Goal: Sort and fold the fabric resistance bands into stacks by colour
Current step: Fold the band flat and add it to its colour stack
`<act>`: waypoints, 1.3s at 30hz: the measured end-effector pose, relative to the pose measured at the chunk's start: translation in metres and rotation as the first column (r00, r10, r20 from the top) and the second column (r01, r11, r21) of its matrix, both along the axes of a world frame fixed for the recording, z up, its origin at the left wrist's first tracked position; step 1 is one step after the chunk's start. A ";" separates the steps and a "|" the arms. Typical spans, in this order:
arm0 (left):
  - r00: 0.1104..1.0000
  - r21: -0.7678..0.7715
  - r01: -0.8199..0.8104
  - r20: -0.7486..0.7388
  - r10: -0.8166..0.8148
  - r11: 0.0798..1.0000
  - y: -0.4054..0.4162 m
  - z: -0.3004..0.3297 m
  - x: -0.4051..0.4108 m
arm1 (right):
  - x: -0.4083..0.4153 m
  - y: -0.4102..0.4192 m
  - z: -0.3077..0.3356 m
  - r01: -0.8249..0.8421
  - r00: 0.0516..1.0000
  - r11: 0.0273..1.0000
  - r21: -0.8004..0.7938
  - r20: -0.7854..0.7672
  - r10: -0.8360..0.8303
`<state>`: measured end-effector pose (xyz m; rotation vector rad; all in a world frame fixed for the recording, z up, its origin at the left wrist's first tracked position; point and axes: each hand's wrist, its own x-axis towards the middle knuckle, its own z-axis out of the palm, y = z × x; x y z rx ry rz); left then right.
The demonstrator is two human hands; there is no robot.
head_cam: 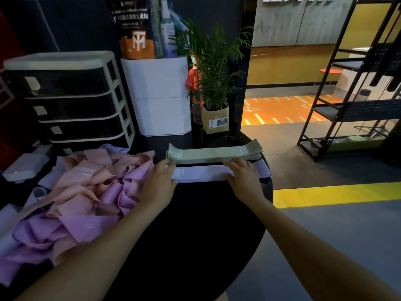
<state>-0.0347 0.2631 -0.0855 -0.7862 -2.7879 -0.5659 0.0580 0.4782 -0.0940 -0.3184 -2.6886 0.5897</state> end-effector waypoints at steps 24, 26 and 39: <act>0.995 0.152 -0.102 0.026 0.099 0.983 0.000 -0.027 0.009 | -0.041 -0.024 0.012 -0.249 0.940 0.968 0.045 0.253 0.230; 0.994 0.165 -0.104 0.029 0.101 0.981 -0.001 -0.027 0.009 | -0.051 -0.024 0.013 -0.255 0.921 0.967 0.004 0.305 0.242; 0.990 0.201 -0.129 0.081 0.114 0.971 -0.002 -0.026 0.007 | -0.053 -0.028 0.012 -0.231 0.937 0.973 -0.009 0.265 0.225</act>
